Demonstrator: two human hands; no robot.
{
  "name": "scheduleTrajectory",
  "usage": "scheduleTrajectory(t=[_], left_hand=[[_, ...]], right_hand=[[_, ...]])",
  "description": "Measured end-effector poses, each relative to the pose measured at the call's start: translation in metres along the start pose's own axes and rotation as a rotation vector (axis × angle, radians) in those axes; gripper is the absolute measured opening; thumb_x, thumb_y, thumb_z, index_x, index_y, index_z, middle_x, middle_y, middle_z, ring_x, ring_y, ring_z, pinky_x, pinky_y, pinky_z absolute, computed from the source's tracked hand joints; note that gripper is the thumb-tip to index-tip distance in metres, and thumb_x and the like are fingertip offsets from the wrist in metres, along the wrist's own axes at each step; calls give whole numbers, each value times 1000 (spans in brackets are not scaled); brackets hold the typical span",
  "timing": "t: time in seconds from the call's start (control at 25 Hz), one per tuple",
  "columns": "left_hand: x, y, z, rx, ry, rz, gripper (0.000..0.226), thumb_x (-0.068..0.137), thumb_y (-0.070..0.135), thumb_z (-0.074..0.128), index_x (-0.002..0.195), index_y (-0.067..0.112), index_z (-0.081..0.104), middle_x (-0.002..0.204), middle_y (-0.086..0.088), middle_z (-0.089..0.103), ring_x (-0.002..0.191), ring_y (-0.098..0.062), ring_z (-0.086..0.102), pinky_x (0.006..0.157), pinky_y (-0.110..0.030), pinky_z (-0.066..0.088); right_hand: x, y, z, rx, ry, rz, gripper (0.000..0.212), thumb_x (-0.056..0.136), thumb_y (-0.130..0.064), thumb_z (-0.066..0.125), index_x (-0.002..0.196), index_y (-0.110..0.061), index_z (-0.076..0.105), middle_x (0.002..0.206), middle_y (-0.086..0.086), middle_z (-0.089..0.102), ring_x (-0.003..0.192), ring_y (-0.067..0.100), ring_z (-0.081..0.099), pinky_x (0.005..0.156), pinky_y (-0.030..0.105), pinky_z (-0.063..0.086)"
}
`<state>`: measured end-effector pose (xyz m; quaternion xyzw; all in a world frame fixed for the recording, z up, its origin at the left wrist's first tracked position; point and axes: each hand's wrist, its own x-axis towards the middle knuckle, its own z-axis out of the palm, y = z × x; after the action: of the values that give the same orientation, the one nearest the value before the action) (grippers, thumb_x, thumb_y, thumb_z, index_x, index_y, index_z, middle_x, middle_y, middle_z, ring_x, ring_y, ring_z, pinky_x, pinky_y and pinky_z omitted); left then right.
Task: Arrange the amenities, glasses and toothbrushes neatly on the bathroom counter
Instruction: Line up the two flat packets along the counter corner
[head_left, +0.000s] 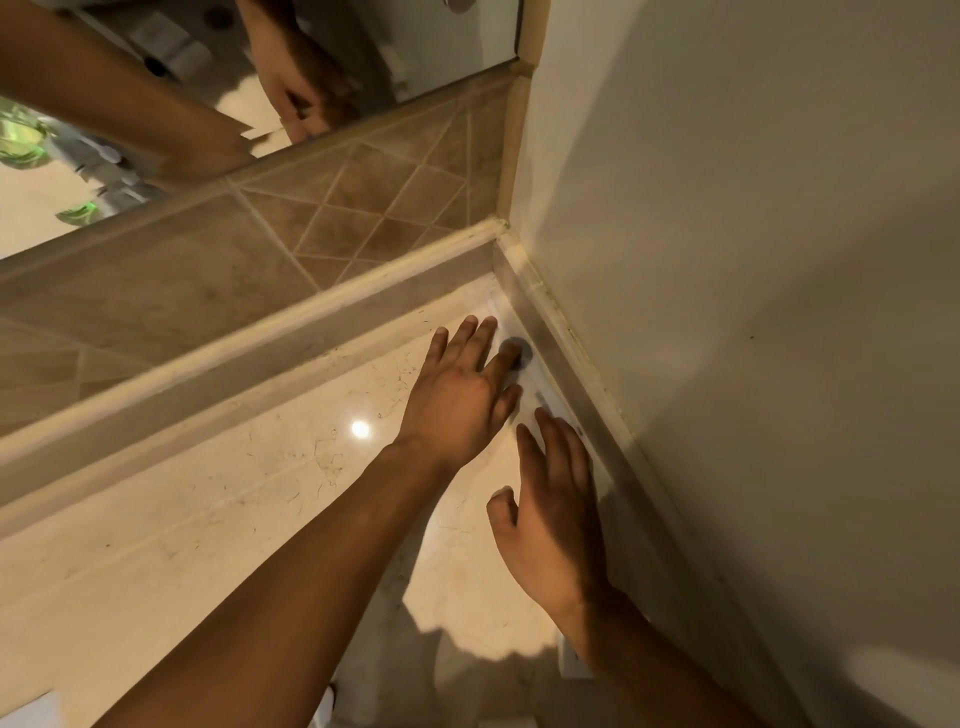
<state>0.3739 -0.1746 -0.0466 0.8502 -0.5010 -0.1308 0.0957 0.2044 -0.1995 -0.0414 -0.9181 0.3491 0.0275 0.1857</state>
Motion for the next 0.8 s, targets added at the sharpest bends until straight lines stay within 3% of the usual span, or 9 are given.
scheduleTrajectory(t=[0.16,0.32,0.44,0.56,0.64,0.8], left_hand=[[0,0,1,4,5,-3,53,105,42,38,154,23,36,165,-13,28,155,-32,17,127,-50,10],[-5,-1,-2,-28,-4,21,59,105,47,36,158,26,23,170,-9,11,157,-30,8,127,-50,8],[-24,3,-12,-34,-18,47,62,103,44,41,156,15,29,166,-15,24,153,-33,20,125,-51,19],[-61,21,-20,-102,65,32,54,98,36,49,142,5,49,146,-22,50,135,-38,46,113,-49,38],[-87,40,-24,-177,87,-2,49,97,36,44,131,4,58,130,-19,60,116,-38,58,97,-46,50],[-143,79,-24,-184,-21,-23,49,92,35,36,120,6,63,112,-16,64,95,-37,62,75,-45,54]], right_hand=[[2,-2,1,-15,-1,13,66,88,-35,61,148,-14,44,161,9,34,149,29,29,112,48,42],[-1,-2,-5,22,20,-12,64,88,-31,62,147,-15,44,161,9,33,150,29,28,113,47,41],[-9,2,-20,99,50,-42,55,88,-24,65,141,-17,51,158,8,37,148,25,29,115,40,38],[-32,11,-33,193,134,-98,44,85,-14,66,128,-13,62,148,10,48,140,25,39,111,35,41],[-49,19,-40,257,135,-114,37,84,-10,63,121,-11,65,141,10,52,131,24,45,106,36,48],[-88,41,-51,279,58,-182,32,84,-11,62,116,-11,65,125,9,54,112,27,55,88,43,54]])
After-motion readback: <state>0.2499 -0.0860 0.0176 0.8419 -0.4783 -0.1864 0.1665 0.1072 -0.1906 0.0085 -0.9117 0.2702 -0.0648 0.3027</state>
